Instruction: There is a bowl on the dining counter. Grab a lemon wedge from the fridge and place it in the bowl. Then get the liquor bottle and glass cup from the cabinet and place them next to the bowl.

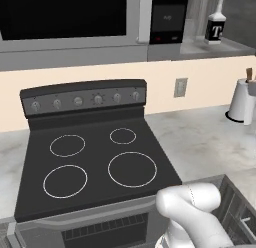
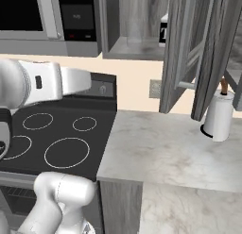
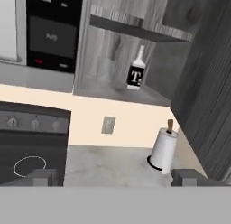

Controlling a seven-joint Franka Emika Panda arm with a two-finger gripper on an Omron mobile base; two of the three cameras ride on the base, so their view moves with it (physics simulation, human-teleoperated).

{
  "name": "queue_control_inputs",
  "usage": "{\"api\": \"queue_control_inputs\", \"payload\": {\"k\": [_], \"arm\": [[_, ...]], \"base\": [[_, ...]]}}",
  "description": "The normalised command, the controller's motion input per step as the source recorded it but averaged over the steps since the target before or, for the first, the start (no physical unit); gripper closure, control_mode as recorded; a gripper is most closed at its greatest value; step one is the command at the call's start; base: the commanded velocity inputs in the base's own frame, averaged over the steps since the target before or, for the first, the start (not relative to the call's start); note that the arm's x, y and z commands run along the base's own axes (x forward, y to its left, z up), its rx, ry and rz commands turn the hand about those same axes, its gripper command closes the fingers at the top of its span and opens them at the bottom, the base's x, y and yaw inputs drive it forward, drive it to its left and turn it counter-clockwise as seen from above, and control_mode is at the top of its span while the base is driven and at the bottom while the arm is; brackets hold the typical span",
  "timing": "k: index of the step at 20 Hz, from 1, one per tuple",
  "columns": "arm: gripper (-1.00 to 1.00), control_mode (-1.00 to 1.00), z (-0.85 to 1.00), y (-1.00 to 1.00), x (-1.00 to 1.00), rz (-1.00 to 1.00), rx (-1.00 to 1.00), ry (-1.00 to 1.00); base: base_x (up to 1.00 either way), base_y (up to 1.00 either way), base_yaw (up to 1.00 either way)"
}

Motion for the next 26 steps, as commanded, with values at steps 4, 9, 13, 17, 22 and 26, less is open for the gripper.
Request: {"api": "queue_control_inputs", "payload": {"k": [4, 9, 13, 17, 22, 26], "arm": [[-1.00, -1.00, 0.03, 0.00, 0.72, -0.10, 0.21, -0.23], [-1.00, -1.00, 0.19, -0.04, 0.63, -0.09, 0.07, -0.23], [-1.00, -1.00, 0.15, -0.11, 0.15, -0.03, 0.00, -0.33], [-1.00, -1.00, 0.00, -0.02, -0.01, -0.01, 0.00, -0.09], [-1.00, -1.00, 0.00, -0.02, 0.00, 0.00, 0.00, -0.05], [-1.00, -1.00, 0.00, -0.04, -0.04, 0.00, 0.00, -0.18]], "base": [[0.00, 0.00, 0.00], [0.00, 0.00, 0.00], [0.00, 0.00, 0.00], [0.00, 0.00, 0.00], [0.00, 0.00, 0.00], [0.00, 0.00, 0.00]]}}
